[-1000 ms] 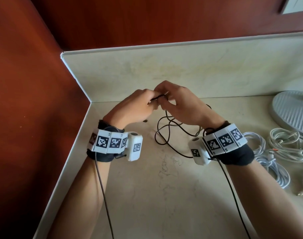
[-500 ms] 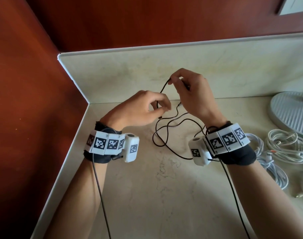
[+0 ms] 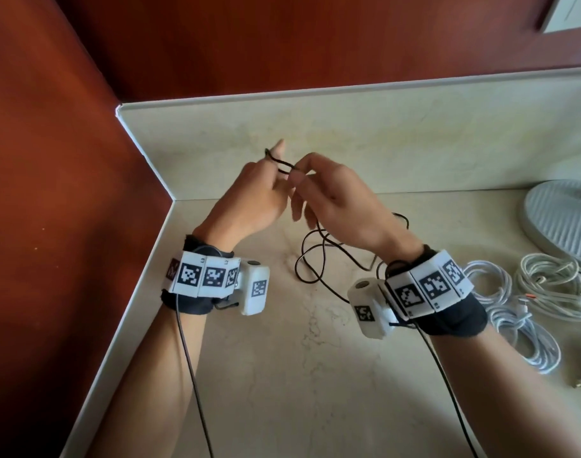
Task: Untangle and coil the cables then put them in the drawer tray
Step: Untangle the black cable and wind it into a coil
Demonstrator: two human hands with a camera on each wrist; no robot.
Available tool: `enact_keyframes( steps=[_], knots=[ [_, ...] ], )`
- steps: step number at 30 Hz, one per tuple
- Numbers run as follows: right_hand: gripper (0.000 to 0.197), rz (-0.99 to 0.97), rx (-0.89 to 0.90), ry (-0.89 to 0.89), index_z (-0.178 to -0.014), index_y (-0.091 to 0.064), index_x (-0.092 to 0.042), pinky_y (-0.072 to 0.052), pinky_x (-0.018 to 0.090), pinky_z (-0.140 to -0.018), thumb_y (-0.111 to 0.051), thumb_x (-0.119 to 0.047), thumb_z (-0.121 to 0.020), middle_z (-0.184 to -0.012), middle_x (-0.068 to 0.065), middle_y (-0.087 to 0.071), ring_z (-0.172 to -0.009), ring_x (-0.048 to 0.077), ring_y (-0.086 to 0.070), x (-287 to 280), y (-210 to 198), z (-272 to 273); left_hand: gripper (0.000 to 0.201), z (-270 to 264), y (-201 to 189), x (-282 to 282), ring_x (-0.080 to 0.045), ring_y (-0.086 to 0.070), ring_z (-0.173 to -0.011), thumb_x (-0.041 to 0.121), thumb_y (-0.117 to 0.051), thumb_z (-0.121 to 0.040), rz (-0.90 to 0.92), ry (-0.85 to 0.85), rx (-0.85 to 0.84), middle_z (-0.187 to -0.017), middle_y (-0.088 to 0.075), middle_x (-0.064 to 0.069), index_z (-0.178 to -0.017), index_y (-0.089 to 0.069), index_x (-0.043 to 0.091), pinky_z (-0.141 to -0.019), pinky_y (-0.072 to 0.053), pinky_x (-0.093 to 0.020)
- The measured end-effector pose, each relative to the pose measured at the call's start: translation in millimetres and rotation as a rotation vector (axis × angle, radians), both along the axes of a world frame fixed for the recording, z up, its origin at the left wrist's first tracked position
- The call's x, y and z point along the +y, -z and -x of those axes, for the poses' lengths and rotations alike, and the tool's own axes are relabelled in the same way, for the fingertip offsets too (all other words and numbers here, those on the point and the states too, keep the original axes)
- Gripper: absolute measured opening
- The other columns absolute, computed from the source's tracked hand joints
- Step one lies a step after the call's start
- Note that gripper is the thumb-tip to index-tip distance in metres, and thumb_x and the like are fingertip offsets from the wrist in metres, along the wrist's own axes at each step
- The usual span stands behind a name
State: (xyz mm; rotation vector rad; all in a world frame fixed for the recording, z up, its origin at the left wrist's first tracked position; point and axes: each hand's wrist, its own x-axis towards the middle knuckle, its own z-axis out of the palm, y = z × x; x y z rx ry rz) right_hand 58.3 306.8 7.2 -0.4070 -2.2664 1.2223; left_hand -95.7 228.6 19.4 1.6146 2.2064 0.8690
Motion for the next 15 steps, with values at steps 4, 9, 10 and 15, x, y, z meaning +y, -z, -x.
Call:
enact_keyframes(
  steps=[4, 9, 10, 15],
  knots=[
    [0.035, 0.116, -0.13, -0.137, -0.089, -0.057, -0.004, -0.047, 0.029, -0.061, -0.041, -0.025, -0.113, -0.057, 0.0, -0.061, -0.051, 0.017, -0.051, 1, 8, -1, 0.05, 15, -3, -1, -0.01, -0.055, -0.055, 0.006, -0.035, -0.101, -0.145, -0.097, -0.222, -0.109, -0.075, -0.014, -0.15, -0.048, 0.008, -0.051, -0.04, -0.022],
    [0.039, 0.2, -0.128, -0.143, -0.081, -0.054, -0.006, -0.058, 0.041, -0.072, -0.043, -0.025, -0.113, -0.072, 0.017, -0.065, -0.065, 0.028, -0.066, 3, 12, 0, 0.04, 20, -8, -8, -0.017, -0.053, -0.062, 0.03, -0.043, -0.112, -0.231, -0.058, -0.495, -0.099, -0.076, -0.01, -0.148, -0.048, 0.014, -0.045, -0.034, -0.025],
    [0.037, 0.255, -0.118, -0.155, -0.083, -0.053, -0.006, -0.06, 0.041, -0.075, -0.043, -0.025, -0.113, -0.079, 0.017, -0.07, -0.07, 0.028, -0.07, 3, 12, 0, 0.037, 18, -11, -9, -0.016, -0.053, -0.063, 0.036, -0.042, -0.112, -0.238, -0.052, -0.513, -0.1, -0.077, -0.009, -0.142, -0.052, 0.016, -0.046, -0.033, -0.025],
    [0.024, 0.497, -0.008, -0.355, -0.096, -0.054, -0.001, -0.056, 0.034, -0.059, -0.043, -0.016, -0.112, -0.074, 0.022, -0.064, -0.056, 0.03, -0.064, -6, 6, -1, 0.057, 12, -10, -8, -0.016, -0.058, -0.086, 0.058, -0.017, -0.108, -0.202, -0.018, -0.509, -0.108, -0.078, 0.005, -0.126, -0.054, 0.019, -0.059, -0.04, -0.028]
  ],
)
